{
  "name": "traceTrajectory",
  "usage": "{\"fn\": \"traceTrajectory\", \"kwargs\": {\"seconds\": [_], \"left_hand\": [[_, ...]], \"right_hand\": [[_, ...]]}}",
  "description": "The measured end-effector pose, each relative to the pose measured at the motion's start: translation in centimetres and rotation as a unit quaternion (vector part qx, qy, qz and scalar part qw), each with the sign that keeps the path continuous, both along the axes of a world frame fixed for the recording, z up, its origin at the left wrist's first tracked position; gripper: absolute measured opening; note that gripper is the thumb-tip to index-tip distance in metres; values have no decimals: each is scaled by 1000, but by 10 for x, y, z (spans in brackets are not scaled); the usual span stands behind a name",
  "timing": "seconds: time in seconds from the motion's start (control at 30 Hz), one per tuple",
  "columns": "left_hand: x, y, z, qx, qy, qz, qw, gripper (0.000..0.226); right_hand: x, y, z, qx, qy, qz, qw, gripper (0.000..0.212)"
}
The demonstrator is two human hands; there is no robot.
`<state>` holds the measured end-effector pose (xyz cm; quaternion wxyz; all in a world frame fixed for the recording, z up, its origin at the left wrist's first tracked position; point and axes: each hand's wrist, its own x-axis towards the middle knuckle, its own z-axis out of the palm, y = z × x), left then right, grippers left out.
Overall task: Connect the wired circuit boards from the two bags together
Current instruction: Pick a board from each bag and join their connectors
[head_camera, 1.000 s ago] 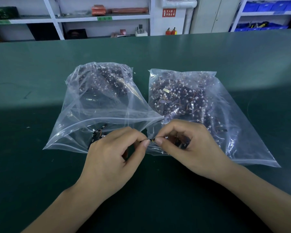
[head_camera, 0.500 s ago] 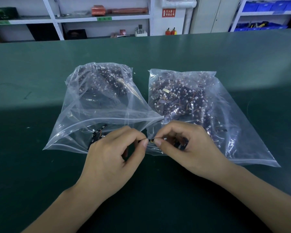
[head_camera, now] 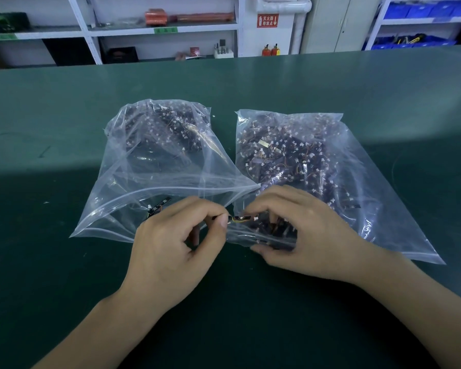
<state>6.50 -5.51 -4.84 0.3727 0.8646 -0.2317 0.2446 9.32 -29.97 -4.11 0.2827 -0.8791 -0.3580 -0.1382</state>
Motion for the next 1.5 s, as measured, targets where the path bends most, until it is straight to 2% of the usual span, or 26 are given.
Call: {"fn": "traceTrajectory", "kwargs": {"seconds": [0.07, 0.3, 0.63, 0.83, 0.97, 1.07, 1.2, 1.27, 1.33, 1.43, 1.5], "left_hand": [[0, 0, 0, 7, 3, -8, 1000, 12], [2, 0, -5, 37, -14, -26, 999, 9], [9, -12, -8, 94, -102, 24, 990, 7], [13, -13, -10, 206, -145, 12, 968, 18], [11, -12, -14, 268, -112, -1, 957, 24], [12, -12, -13, 264, -98, 6, 959, 29], [11, -6, -12, 154, -86, -30, 984, 28], [12, -1, -9, 134, -75, -4, 988, 50], [12, 6, -5, 162, -70, 53, 983, 58], [17, 20, -3, 203, -33, 148, 968, 50], [21, 30, -4, 217, 2, 193, 957, 37]], "right_hand": [[2, -2, 1, -11, 1, 4, 1000, 37], [0, -3, -1, 76, 10, -27, 997, 41], [-1, 1, -2, 106, -15, 0, 994, 32], [-2, 3, -6, 95, -14, 17, 995, 31], [-3, 4, -6, 83, -2, 17, 996, 33], [-2, 4, -7, 68, 6, 12, 998, 34], [-1, 3, -7, 65, 15, 16, 998, 29], [-1, 3, -8, 59, 14, 13, 998, 29], [-2, 2, -9, 41, 15, 11, 999, 29], [-2, 3, -10, 19, 23, 9, 1000, 28], [-2, 3, -10, 11, 25, 6, 1000, 28]]}}
